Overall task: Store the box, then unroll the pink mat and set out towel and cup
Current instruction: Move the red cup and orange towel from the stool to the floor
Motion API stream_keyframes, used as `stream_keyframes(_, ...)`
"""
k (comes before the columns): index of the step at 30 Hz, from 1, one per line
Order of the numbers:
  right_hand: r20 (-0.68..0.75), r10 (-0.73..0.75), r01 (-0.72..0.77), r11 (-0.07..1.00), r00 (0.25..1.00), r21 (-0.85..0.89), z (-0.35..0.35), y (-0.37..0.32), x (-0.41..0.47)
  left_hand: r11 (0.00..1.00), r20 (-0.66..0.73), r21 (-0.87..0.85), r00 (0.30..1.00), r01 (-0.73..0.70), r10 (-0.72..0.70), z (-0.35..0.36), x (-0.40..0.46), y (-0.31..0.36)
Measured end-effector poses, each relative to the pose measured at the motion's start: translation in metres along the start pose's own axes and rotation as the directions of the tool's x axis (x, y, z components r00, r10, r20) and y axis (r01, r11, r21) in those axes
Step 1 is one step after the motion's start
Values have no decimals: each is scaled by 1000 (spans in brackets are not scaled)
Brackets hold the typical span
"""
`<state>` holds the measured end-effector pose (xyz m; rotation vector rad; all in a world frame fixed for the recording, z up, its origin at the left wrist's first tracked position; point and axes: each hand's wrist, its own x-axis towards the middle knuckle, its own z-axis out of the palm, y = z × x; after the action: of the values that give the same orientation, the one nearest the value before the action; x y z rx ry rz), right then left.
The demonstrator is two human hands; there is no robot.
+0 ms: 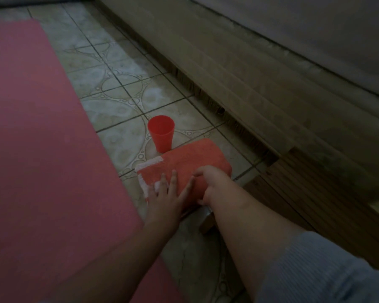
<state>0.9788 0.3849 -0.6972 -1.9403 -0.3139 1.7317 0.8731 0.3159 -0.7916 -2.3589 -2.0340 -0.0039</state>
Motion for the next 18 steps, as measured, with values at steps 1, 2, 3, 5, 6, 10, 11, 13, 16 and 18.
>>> stream_keyframes(1,15,-5,5,1000,1000,18,0,0,-2,1000,-1,7,1000,-9,9,0,1,0)
stream_keyframes(2,36,-9,7,999,999,50,0,0,-3,1000,7,11,1000,-11,11,0,2,-1)
stream_keyframes(3,54,-23,18,995,998,101,0,-1,-4,1000,18,9,1000,-9,9,0,2,-1)
stream_keyframes(5,73,-88,70,973,993,222,2,-4,-4,1000,37,-10,999,-5,5,0,4,0)
stream_keyframes(6,71,-122,98,956,990,275,2,-4,-4,1000,44,-22,999,-4,5,-1,4,0)
stream_keyframes(10,41,-230,194,893,972,406,-3,-6,-7,992,38,-122,999,-23,28,-7,0,2)
stream_keyframes(11,54,-243,200,890,969,409,-4,-8,-10,991,28,-133,999,-24,28,-8,-1,3)
stream_keyframes(13,87,-261,210,900,961,382,-6,-12,-17,992,23,-122,1000,-5,8,-9,-1,6)
stream_keyframes(16,88,-271,229,918,959,324,-11,-17,-25,994,48,-103,999,23,-18,-10,2,10)
stream_keyframes(18,87,-269,227,916,959,330,-16,-19,-32,994,48,-106,999,29,-24,-12,3,13)
